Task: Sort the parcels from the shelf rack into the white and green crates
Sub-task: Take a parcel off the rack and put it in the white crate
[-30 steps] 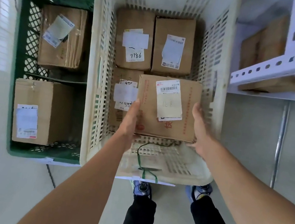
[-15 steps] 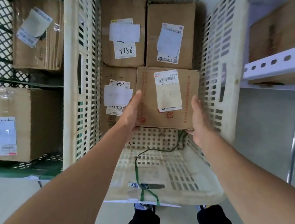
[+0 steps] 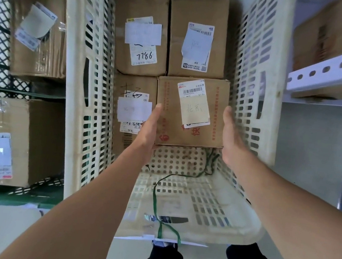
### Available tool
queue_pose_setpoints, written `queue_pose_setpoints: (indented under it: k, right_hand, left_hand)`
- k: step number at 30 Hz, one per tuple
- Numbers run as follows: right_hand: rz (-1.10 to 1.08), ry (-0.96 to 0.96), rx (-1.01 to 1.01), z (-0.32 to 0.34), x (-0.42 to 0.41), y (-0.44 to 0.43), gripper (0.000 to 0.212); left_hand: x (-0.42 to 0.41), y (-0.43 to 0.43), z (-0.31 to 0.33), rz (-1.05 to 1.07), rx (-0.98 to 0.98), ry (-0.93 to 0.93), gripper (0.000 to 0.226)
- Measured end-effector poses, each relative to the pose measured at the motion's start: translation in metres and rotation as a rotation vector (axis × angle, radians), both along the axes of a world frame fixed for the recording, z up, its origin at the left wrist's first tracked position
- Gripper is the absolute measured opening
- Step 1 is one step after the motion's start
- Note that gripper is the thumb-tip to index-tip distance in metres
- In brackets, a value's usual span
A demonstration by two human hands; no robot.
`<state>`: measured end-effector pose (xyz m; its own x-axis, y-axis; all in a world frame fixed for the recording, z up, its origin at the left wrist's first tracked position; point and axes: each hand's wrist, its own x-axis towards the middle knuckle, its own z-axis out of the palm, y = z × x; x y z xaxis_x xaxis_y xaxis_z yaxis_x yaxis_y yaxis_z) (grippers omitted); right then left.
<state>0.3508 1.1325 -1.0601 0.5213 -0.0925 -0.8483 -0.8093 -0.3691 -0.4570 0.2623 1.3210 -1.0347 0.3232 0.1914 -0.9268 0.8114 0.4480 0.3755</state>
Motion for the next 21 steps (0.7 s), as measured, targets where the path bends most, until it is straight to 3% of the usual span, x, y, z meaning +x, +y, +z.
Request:
queue_pose_setpoints:
  k: [3, 8, 11, 14, 21]
  right_hand:
    - [0.032, -0.03, 0.056, 0.011, -0.002, 0.005, 0.083]
    - [0.163, -0.254, 0.154, 0.08, -0.017, 0.023, 0.078]
    - [0.133, -0.342, 0.232, 0.149, -0.015, 0.029, 0.082]
    - [0.109, -0.431, 0.311, 0.226, -0.008, 0.029, 0.085]
    - [0.07, -0.593, 0.444, 0.413, -0.015, 0.002, 0.086]
  left_hand:
    - [-0.001, 0.0, 0.012, 0.005, 0.038, 0.007, 0.045]
    - [0.003, -0.002, 0.075, 0.014, 0.117, -0.082, 0.041]
    - [0.015, -0.006, 0.144, -0.027, 0.071, -0.205, 0.076]
    - [0.029, -0.01, 0.23, -0.087, 0.082, -0.308, 0.096]
    - [0.04, -0.044, 0.408, -0.175, 0.149, -0.586, 0.094]
